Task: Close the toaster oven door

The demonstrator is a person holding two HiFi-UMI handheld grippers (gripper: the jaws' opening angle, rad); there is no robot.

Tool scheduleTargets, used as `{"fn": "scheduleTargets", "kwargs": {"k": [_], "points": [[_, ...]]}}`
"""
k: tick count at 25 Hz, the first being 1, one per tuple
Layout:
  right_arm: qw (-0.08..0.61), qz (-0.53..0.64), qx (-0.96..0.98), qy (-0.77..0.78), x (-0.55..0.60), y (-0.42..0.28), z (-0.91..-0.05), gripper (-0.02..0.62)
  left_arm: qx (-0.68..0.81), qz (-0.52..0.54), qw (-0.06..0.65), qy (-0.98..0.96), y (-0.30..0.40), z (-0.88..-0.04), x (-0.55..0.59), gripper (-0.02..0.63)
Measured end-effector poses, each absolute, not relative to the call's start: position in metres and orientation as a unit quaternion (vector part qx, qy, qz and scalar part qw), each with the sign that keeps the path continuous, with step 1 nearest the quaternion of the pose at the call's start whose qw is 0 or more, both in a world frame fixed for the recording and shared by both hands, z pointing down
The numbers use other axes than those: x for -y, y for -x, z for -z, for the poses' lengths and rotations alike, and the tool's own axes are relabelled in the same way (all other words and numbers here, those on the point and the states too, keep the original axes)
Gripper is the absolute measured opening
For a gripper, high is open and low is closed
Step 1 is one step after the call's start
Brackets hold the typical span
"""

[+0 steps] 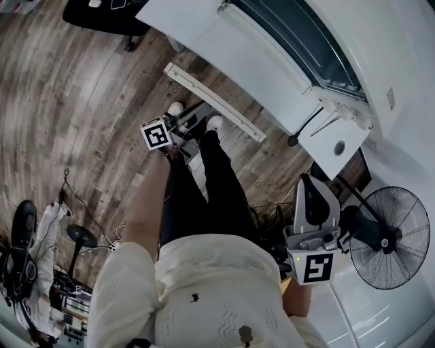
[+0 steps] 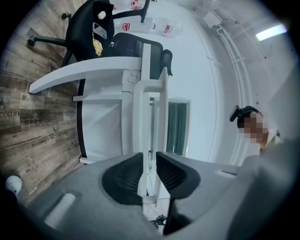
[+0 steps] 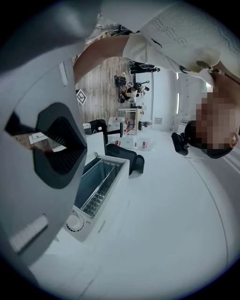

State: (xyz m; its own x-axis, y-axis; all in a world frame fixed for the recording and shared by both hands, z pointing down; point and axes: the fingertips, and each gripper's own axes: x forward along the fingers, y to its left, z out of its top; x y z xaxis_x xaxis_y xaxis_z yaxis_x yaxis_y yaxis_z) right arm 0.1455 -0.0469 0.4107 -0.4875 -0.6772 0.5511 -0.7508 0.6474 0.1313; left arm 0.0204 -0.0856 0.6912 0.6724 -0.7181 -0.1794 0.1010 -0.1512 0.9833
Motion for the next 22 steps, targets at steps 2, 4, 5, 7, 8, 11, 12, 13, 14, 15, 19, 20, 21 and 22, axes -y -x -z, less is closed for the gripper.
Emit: {"fn": "scheduleTargets", "kwargs": {"k": [2,4,5,7,8,11,12,13,14,15,19,20,21,22], "points": [[0.288,-0.064,0.86,-0.416,0.048,-0.145,-0.411,0.011,0.226,0.332,0.608,-0.685,-0.02,-0.69,0.085,0.094],[0.288,-0.063,0.861,-0.415,0.048,-0.144,-0.41,0.011,0.223,0.329,0.608,-0.688,-0.019,-0.689,0.084,0.11],[0.289,-0.061,0.861,-0.414,0.048,-0.144,-0.41,0.011,0.223,0.327,0.608,-0.689,-0.019,-0.689,0.084,0.133],[0.291,-0.051,0.864,-0.409,0.049,-0.144,-0.409,0.011,0.225,0.32,0.608,-0.69,-0.018,-0.689,0.084,0.145],[0.291,-0.047,0.865,-0.407,0.05,-0.143,-0.409,0.011,0.226,0.317,0.609,-0.691,-0.019,-0.69,0.084,0.152],[0.288,-0.055,0.862,-0.413,0.05,-0.143,-0.409,0.011,0.233,0.304,0.611,-0.692,-0.018,-0.693,0.085,0.169],[0.287,-0.059,0.861,-0.416,0.049,-0.143,-0.409,0.011,0.238,0.298,0.612,-0.693,-0.017,-0.695,0.085,0.172],[0.287,-0.061,0.861,-0.417,0.048,-0.143,-0.409,0.011,0.245,0.291,0.612,-0.693,-0.017,-0.697,0.085,0.175],[0.287,-0.062,0.86,-0.417,0.048,-0.144,-0.409,0.011,0.253,0.283,0.613,-0.693,-0.017,-0.7,0.084,0.179],[0.287,-0.062,0.86,-0.417,0.048,-0.144,-0.409,0.011,0.259,0.277,0.614,-0.692,-0.017,-0.702,0.084,0.179],[0.287,-0.061,0.86,-0.418,0.047,-0.144,-0.41,0.011,0.252,0.281,0.612,-0.695,-0.017,-0.7,0.083,0.166],[0.287,-0.061,0.859,-0.419,0.046,-0.144,-0.41,0.011,0.246,0.285,0.607,-0.7,-0.016,-0.695,0.084,0.166],[0.287,-0.061,0.859,-0.42,0.046,-0.144,-0.409,0.011,0.241,0.289,0.604,-0.703,-0.016,-0.691,0.085,0.163],[0.287,-0.061,0.859,-0.42,0.046,-0.145,-0.409,0.011,0.237,0.292,0.604,-0.703,-0.017,-0.688,0.085,0.164]]}}
